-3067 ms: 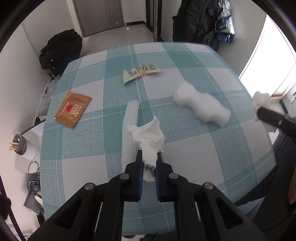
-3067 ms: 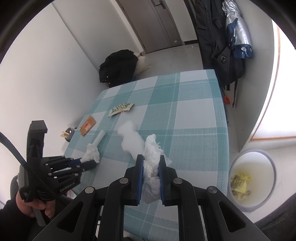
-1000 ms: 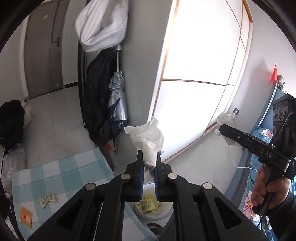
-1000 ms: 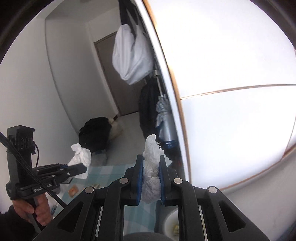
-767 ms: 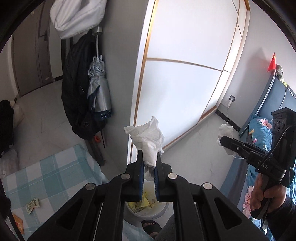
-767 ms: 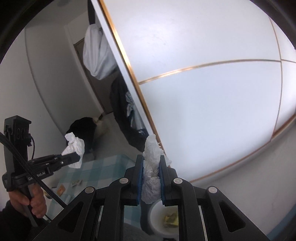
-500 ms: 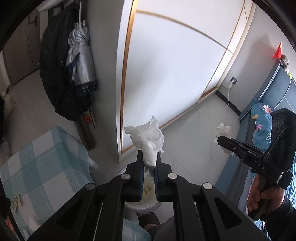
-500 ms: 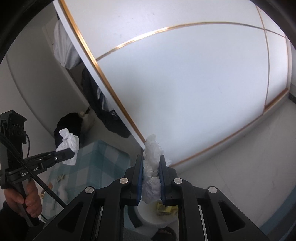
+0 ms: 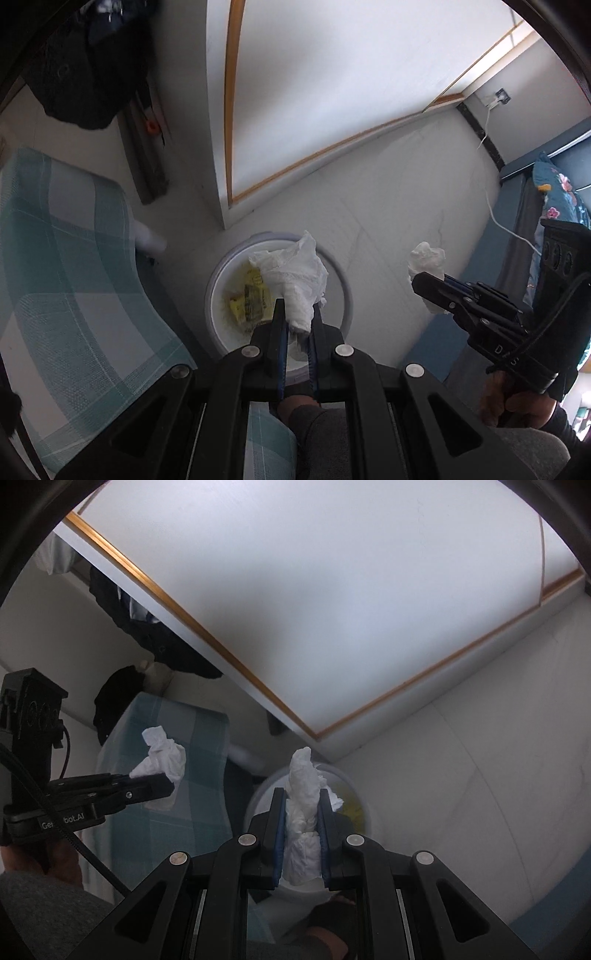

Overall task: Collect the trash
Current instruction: 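Carry both held tissues over the white bin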

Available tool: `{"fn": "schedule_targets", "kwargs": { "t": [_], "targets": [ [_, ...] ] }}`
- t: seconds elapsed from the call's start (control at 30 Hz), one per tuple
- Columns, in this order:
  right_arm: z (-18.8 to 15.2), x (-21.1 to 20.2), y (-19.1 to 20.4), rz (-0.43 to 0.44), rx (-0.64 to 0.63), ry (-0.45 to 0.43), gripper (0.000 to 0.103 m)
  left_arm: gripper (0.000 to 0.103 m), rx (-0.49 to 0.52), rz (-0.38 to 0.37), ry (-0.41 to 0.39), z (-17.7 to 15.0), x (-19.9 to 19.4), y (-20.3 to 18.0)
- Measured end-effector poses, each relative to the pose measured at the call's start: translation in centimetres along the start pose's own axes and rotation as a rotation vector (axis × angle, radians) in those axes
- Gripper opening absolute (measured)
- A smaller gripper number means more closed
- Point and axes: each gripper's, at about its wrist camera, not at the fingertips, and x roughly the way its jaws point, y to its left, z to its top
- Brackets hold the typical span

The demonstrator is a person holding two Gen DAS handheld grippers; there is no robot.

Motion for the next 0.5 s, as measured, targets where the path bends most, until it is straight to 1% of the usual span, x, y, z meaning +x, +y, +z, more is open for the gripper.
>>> {"fn": "schedule_targets", "kwargs": {
  "t": [0.07,0.17,0.27,0.33,0.43,0.5],
  "targets": [
    [-0.7,1.3,-0.7,0.006,0.012,0.031,0.014,0.005,-0.019,-0.003,0.046,0.2,1.3,0.4],
    [-1.4,3.5,-1.2,0.021,0.033,0.077,0.014,0.005,-0.020,0.004,0.108,0.3,2.8,0.5],
    [-2.0,5.1,-2.2,0.033,0.061,0.111,0.014,0.005,-0.038,-0.016,0.167,0.3,4.4,0.6],
    [-2.4,6.3,-2.6,0.048,0.084,0.139,0.014,0.005,-0.053,-0.020,0.191,1.0,5.0,0.7],
    [-2.5,8.3,-2.7,0.067,0.102,0.182,0.014,0.005,-0.087,-0.036,0.253,1.2,6.6,1.2],
    [-1.8,10.6,-1.3,0.081,0.100,0.212,0.014,0.005,-0.111,-0.034,0.282,1.3,7.5,1.6]
  ]
}}
